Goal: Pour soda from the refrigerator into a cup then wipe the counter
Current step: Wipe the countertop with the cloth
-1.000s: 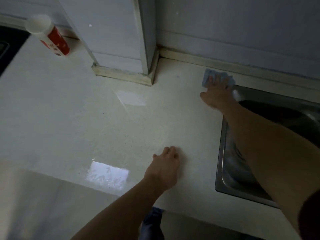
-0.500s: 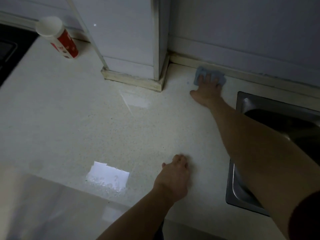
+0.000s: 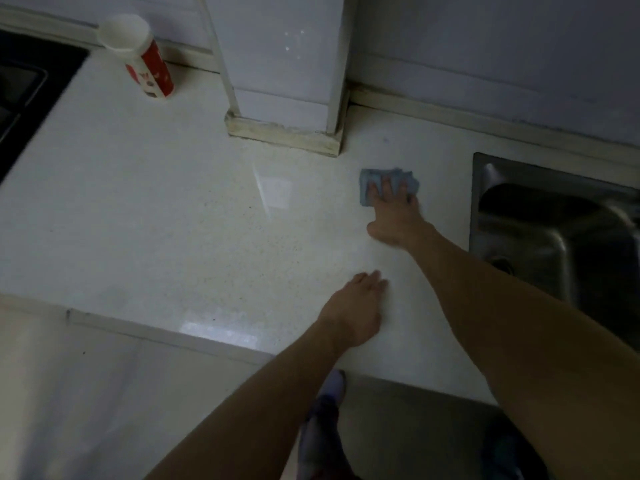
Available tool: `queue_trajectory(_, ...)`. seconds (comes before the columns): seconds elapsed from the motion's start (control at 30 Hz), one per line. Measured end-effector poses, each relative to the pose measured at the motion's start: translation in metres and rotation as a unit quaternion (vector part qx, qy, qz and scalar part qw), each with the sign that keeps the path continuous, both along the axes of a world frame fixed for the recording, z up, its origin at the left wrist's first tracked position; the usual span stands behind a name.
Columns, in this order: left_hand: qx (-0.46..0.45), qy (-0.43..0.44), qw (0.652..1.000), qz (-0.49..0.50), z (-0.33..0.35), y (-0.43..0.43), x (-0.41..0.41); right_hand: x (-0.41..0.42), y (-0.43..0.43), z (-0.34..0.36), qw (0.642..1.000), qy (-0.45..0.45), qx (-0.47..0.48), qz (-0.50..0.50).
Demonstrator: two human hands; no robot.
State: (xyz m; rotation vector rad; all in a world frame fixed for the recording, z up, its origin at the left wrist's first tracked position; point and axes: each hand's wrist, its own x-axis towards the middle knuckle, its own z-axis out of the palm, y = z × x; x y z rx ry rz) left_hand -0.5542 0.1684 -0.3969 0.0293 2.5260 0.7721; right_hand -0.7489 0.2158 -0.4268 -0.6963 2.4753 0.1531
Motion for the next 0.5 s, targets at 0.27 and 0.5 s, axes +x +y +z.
queue_trajectory(0.27,-0.116,0.048,0.990,-0.059,-0.006,-0.045,0.079,0.168,0.050,0.010,0.999,0.010,-0.001,-0.048)
queue_trajectory(0.5,-0.098,0.069,0.993,-0.015,-0.010,-0.065,0.103,0.271,0.036,0.011,0.994,0.014,-0.008,-0.109)
